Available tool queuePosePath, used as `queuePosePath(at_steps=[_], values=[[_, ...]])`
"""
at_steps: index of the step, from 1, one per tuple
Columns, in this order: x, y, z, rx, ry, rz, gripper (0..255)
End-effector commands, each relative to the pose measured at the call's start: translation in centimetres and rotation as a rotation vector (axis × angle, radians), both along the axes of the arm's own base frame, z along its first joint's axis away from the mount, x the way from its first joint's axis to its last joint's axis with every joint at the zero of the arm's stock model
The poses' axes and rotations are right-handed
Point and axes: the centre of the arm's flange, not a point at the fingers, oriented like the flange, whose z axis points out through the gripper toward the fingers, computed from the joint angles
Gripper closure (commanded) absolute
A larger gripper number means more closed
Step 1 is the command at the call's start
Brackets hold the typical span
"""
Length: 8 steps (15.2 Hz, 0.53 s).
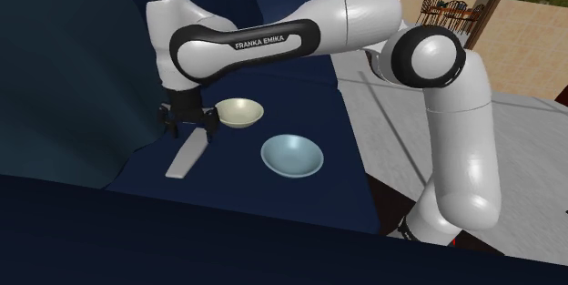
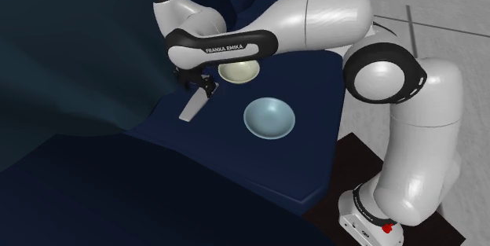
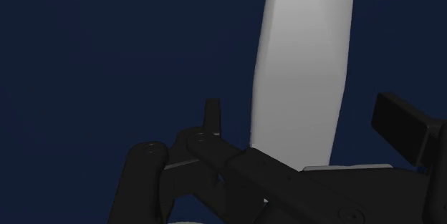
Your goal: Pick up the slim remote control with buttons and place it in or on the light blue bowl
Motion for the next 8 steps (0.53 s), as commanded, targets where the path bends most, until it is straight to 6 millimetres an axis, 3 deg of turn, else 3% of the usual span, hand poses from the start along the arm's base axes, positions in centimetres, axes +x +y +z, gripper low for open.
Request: queuePosePath(at_steps=[1,8], values=[[1.2,0.6,-1.2,-0.001,0.002,-0.028,0],[1.1,0.5,-4.7,-0.001,0.002,-0.028,0]])
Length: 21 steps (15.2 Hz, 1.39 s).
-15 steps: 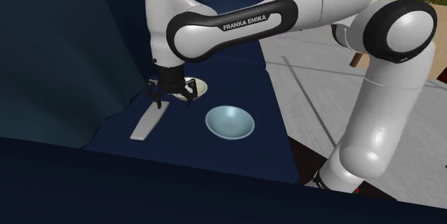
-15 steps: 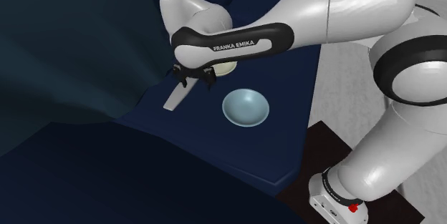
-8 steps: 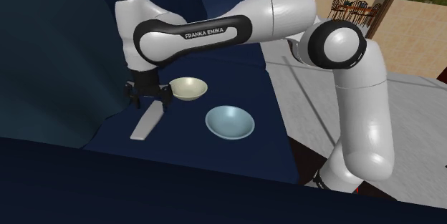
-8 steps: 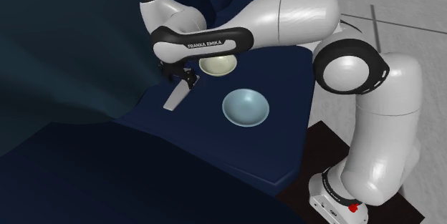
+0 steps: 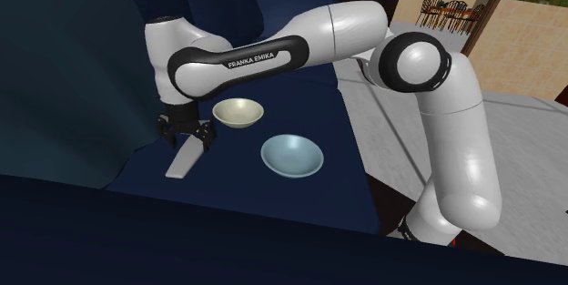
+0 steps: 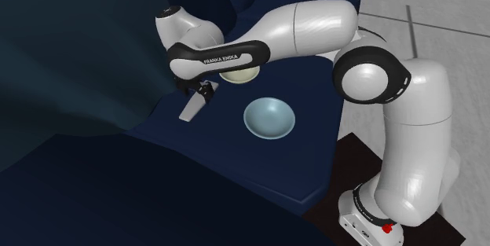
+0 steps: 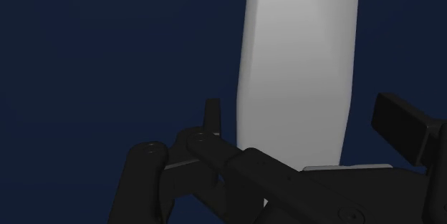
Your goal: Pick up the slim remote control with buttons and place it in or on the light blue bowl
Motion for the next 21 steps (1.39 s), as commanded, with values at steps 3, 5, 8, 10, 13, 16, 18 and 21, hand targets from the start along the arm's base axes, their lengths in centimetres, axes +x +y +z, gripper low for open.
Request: queuePosePath(at_steps=[3,5,8,10,13,16,18,21], values=[[0.0,-0.1,-0.8,-0.001,0.004,0.0,0],[0.0,-0.1,-0.8,-0.001,0.004,0.0,0],[0.0,-0.1,-0.8,-0.001,0.004,0.0,0],[-0.1,-0.1,-0.8,-0.001,0.004,0.0,255],[-0.1,-0.1,-0.7,-0.001,0.004,0.0,255],[0.0,-0.1,-0.7,-0.001,0.004,0.0,255],[0.0,-0.1,-0.8,-0.001,0.004,0.0,255],[0.0,-0.1,0.8,-0.001,0.004,0.0,255]])
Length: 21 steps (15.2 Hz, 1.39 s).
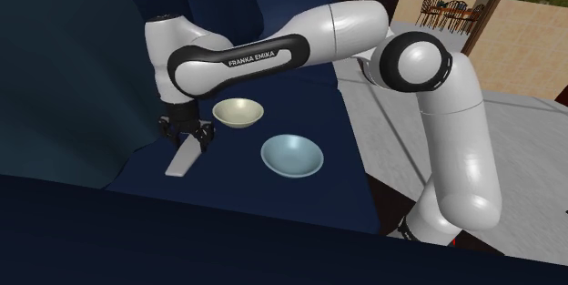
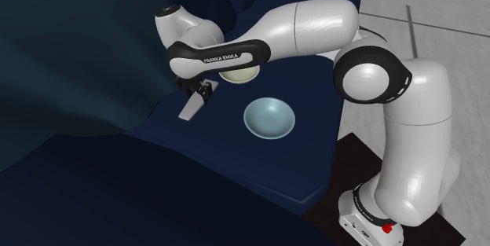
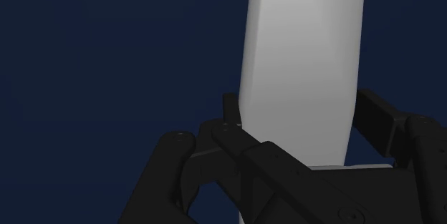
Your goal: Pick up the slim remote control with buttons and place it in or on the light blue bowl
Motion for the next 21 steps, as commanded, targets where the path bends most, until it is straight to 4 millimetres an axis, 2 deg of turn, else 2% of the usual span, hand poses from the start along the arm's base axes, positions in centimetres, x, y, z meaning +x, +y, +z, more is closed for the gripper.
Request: queuePosePath(at_steps=[1,21], values=[[0.1,0.0,1.1,0.0,0.0,0.0,255],[0.1,0.0,11.6,0.0,0.0,0.0,255]])
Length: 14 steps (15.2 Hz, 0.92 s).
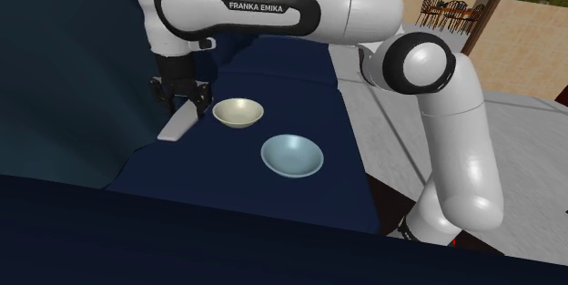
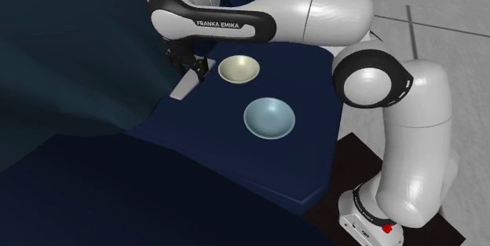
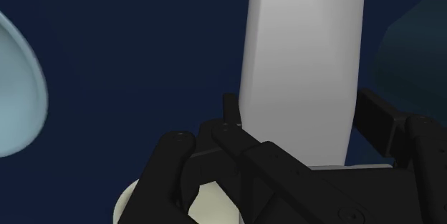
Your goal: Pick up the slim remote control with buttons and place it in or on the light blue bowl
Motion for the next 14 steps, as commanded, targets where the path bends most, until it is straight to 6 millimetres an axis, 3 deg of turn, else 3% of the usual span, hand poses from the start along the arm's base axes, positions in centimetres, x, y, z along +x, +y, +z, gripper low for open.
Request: queuePosePath(at_steps=[1,14], values=[[0.0,0.1,0.8,0.0,0.0,0.0,255],[-13.9,-10.1,0.9,0.0,0.0,0.0,255]])
